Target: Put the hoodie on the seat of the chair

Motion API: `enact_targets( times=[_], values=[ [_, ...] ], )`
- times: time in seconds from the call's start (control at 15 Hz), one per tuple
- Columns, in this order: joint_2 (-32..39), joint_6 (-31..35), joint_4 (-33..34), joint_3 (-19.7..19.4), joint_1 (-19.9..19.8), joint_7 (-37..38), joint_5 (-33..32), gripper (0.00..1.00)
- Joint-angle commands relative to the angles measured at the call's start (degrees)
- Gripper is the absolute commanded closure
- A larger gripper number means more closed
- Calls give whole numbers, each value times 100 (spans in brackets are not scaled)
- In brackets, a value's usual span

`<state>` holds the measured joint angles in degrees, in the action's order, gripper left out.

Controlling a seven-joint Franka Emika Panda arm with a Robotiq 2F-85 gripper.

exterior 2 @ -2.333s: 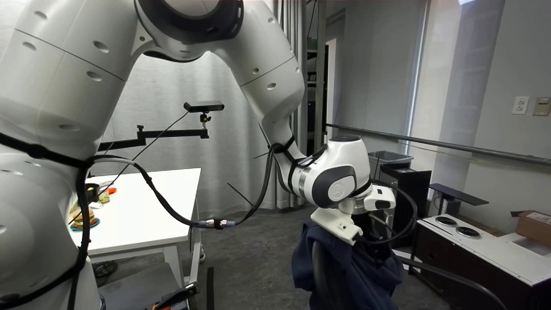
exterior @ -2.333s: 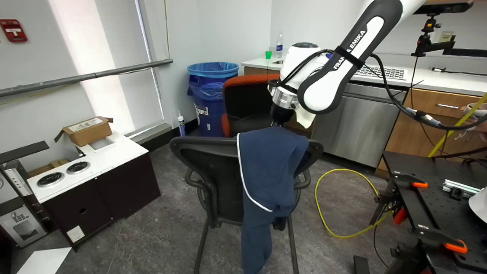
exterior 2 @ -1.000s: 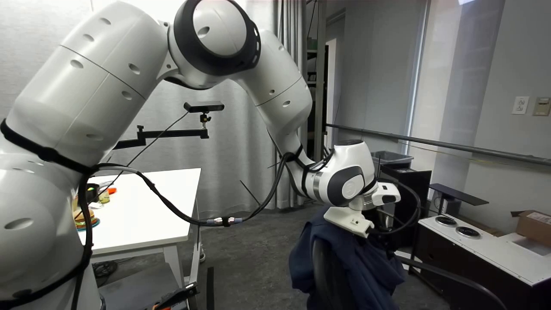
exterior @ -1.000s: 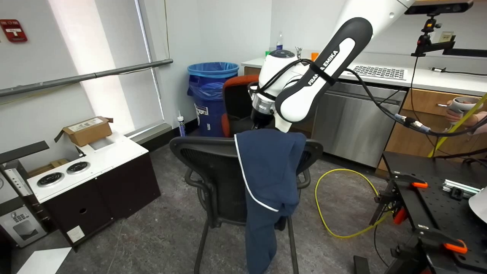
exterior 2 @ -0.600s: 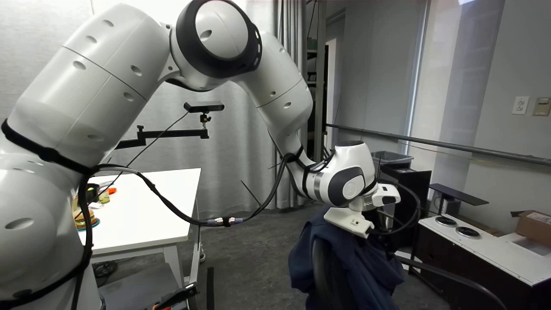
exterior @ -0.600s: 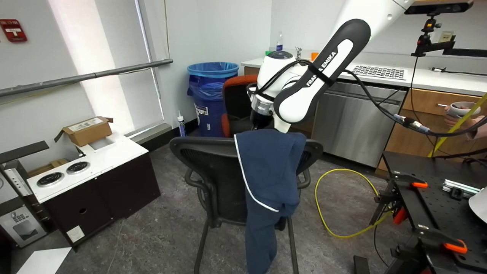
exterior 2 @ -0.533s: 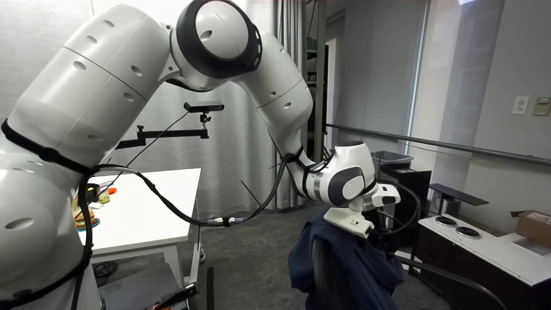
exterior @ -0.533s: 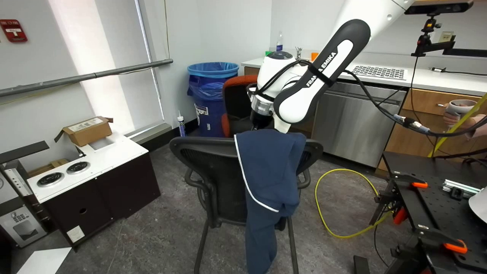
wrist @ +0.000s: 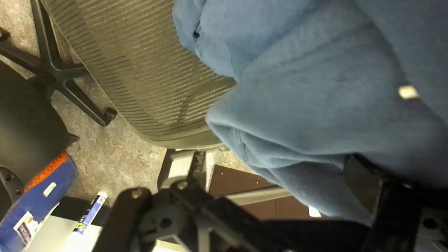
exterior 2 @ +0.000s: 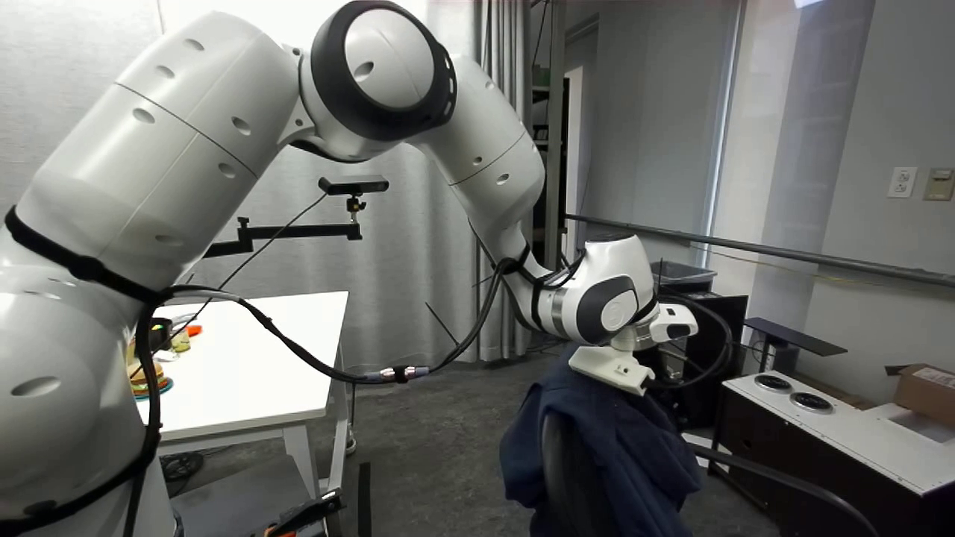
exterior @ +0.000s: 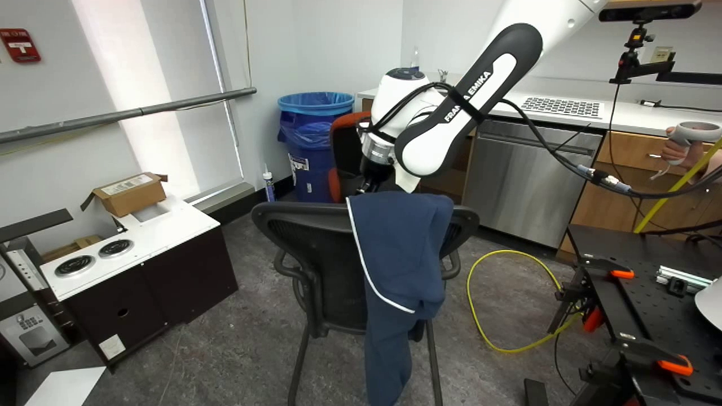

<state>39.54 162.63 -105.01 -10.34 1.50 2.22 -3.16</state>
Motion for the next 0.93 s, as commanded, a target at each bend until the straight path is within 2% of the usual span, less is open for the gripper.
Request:
enact_targets(
  times=[0.0, 0.47, 0.67, 0.87],
  values=[
    [145, -200, 450, 84, 167, 281, -56, 0],
    [181, -235, 431, 106, 238, 346, -51, 0],
    [124, -265, 244, 98, 246, 412, -35, 0],
    [-127, -258, -210, 31, 308, 587, -36, 0]
  ],
)
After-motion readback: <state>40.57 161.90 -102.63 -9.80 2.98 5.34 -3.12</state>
